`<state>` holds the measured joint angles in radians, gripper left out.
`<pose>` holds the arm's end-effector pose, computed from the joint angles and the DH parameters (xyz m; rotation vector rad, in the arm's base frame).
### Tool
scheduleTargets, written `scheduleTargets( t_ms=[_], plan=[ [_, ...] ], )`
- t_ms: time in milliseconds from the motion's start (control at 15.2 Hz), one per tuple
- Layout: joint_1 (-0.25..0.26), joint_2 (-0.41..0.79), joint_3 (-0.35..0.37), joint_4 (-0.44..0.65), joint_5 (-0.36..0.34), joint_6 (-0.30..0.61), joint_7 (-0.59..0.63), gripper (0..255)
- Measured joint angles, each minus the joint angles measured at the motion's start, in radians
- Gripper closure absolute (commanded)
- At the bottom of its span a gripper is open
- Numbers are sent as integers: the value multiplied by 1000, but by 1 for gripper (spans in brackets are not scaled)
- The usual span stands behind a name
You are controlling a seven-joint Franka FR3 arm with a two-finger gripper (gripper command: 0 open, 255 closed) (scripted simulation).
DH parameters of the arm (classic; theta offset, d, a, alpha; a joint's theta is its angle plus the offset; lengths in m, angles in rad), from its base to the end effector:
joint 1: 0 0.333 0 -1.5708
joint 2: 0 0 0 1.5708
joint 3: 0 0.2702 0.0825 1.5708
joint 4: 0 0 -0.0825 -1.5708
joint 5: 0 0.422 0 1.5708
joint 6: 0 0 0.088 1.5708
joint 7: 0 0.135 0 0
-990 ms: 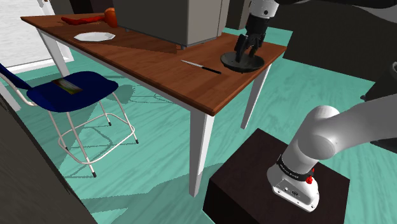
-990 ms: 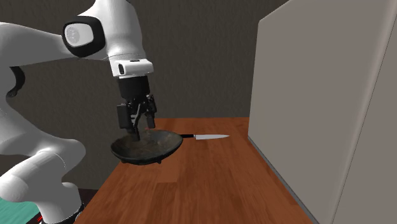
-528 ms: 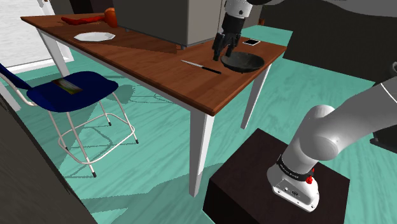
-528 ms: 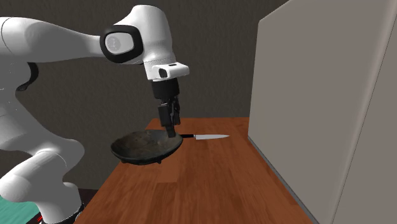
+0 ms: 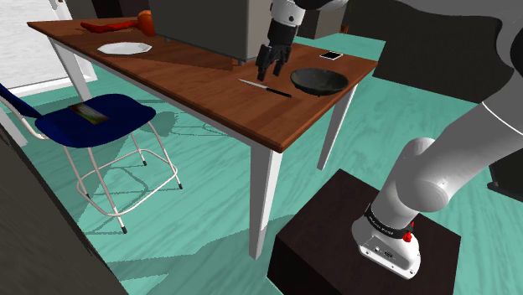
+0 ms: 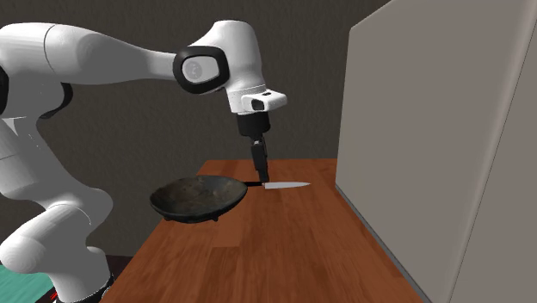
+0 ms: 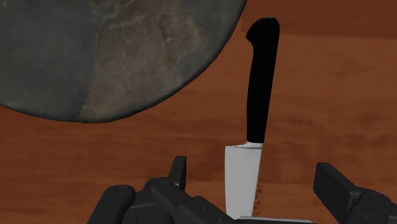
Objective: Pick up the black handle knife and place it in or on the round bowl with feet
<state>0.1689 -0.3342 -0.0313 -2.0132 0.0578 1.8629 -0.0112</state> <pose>0.5233 0.0774 0.5353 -3.0436 -0.2104 -0.2739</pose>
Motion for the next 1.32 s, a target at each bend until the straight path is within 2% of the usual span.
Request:
scheduleTargets(
  t_ms=[330, 726, 792, 1320],
  plan=[
    [2, 10, 2, -52, 2, 63, -2, 0],
    [2, 12, 3, -61, 3, 74, -2, 0],
    [2, 12, 3, -61, 3, 74, -2, 255],
    [-1, 4, -1, -60, 1, 81, -5, 255]
  ],
)
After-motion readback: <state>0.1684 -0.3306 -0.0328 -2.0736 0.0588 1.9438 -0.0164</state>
